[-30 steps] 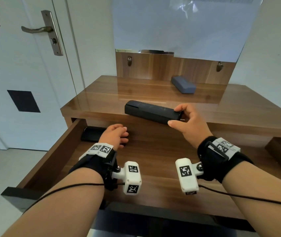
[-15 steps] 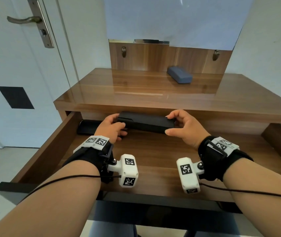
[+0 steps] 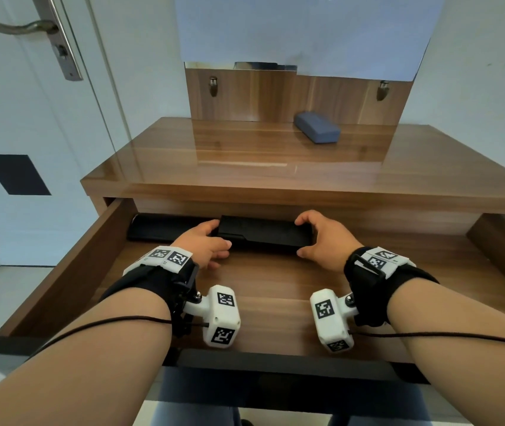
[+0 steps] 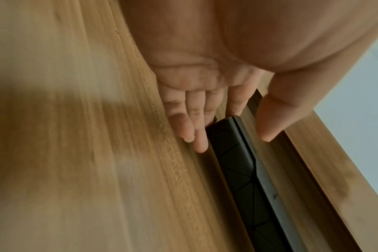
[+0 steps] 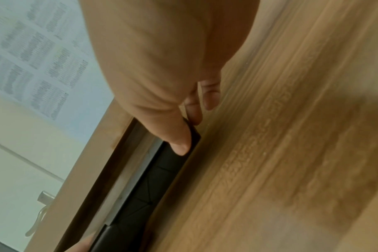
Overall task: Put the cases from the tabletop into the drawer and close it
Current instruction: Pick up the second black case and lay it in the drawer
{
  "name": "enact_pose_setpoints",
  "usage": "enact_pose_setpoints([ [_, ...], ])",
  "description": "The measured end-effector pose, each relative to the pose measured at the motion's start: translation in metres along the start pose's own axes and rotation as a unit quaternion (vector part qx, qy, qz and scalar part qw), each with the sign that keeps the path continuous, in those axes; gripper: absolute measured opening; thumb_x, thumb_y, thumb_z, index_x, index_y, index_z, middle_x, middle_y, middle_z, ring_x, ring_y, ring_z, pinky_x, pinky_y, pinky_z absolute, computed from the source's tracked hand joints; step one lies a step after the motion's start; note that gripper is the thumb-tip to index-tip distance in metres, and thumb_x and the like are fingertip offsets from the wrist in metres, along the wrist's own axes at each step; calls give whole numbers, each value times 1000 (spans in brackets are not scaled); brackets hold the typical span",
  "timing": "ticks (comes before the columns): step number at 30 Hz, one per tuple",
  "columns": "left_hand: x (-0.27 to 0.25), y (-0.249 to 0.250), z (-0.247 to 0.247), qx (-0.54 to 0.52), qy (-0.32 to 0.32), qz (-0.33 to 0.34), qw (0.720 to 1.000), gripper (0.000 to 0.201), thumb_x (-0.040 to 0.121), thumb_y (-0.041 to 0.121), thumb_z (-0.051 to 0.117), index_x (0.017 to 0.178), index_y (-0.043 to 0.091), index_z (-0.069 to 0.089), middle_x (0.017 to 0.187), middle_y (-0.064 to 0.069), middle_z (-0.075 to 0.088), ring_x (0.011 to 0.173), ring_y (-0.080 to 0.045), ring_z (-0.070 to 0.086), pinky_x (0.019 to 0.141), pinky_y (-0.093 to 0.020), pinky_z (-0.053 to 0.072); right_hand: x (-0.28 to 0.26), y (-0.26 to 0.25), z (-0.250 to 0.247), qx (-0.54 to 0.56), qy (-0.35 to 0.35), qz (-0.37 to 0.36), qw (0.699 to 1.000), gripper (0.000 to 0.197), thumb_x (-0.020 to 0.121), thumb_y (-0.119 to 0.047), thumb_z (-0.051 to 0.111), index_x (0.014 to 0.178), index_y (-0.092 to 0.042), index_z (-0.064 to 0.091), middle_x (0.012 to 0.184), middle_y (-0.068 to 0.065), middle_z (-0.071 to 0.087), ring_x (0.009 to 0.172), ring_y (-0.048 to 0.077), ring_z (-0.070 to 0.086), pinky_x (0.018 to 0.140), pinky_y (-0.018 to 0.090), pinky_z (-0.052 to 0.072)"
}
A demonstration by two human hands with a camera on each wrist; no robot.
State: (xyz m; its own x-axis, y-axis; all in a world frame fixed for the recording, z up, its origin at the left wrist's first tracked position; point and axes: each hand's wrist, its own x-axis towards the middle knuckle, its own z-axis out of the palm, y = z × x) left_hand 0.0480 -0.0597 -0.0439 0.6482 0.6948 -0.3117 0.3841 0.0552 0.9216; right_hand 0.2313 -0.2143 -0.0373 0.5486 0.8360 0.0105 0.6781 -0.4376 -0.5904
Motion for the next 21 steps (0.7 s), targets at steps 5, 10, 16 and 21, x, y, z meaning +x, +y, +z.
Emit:
enact_pose_setpoints([
  [5,3,-1,-2,3,-9,-3,1000,66,88,7,56,147,18,27,131,-15,52,103,-23,60,65,-27,50,3,1,3,-22,-1,15,1000,51,76,-13,73,121,-22,51,99,-2,51,84,17,52,72,23,39],
  [10,4,-2,-1,16,0,7,1000,63,87,9,58,144,18,33,111,-7,55,107,-23,59,75,-31,52,6,1,6,-37,9,20,999,51,76,-13,72,123,-21,51,112,4,56,90,17,51,76,21,38],
  [16,3,-3,-2,42,30,35,998,51,86,11,58,135,14,47,132,-10,51,109,-21,54,88,-38,51,6,0,8,-12,40,29,999,49,77,-17,72,121,-22,52,119,5,57,89,16,55,76,23,41],
  [21,2,1,-5,34,75,69,994,46,87,11,55,133,13,50,140,-6,49,114,-19,53,89,-36,52,5,-5,6,69,50,18,996,47,78,-13,71,120,-24,51,130,1,47,101,16,62,84,28,53],
])
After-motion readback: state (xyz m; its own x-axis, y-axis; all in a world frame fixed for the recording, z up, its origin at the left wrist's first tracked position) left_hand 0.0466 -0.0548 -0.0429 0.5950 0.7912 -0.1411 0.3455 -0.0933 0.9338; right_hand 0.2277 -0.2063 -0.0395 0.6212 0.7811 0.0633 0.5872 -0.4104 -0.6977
